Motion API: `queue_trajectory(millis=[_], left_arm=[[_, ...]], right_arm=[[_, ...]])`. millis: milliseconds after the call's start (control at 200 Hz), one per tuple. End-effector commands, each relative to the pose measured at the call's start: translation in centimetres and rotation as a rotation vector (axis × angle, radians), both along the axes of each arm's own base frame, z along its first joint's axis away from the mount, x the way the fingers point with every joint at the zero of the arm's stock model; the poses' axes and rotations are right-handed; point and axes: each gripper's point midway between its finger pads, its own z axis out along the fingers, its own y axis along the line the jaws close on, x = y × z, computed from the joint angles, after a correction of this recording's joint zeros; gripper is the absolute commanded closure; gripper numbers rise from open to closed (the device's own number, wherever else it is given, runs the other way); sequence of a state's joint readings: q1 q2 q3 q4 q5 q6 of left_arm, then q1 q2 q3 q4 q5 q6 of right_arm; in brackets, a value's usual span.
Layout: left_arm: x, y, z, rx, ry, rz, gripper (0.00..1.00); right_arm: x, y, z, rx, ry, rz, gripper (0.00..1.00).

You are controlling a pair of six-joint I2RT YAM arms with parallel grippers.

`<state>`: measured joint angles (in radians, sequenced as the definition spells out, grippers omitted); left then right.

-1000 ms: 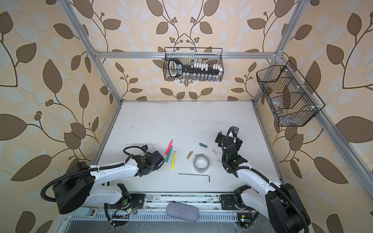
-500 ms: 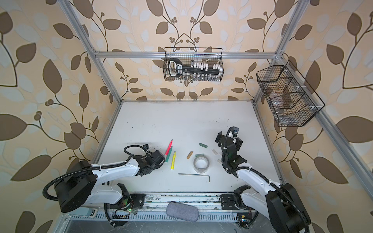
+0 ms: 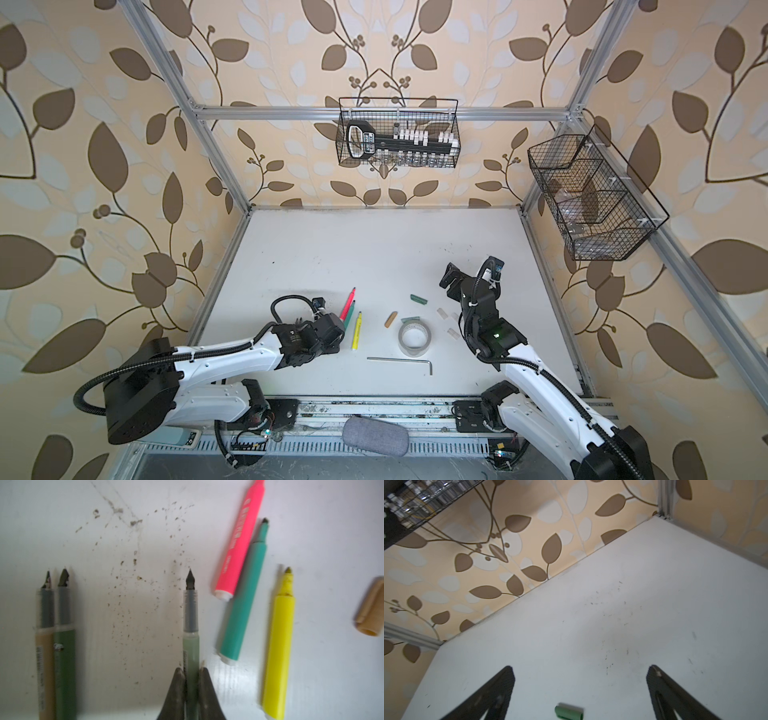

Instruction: Insert the pens into the pen caps

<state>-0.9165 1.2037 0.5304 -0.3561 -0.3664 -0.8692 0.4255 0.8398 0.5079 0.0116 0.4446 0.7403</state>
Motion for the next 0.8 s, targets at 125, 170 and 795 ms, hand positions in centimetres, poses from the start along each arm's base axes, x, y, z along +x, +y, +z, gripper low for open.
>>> queue_trajectory(millis=[125,170,795], left_arm=[[0.1,-3.9,5.2,-0.155,-0.11,-0.182,1.0],[-0.1,-4.5,5.6,-0.182,-0.115,-0.208,1.0],[-2.3,-8.8,9.6,-0.417,-0.21,-0.436,1.0]], right_arm=[[-2.3,9.8,-0.7,0.315,0.018,0.329,0.0],[-2.9,11.5,-0.3,0.339,0.002,0.369,0.0],[-5.9,24.1,-1.9,0.514,0.107,0.592,0.14]])
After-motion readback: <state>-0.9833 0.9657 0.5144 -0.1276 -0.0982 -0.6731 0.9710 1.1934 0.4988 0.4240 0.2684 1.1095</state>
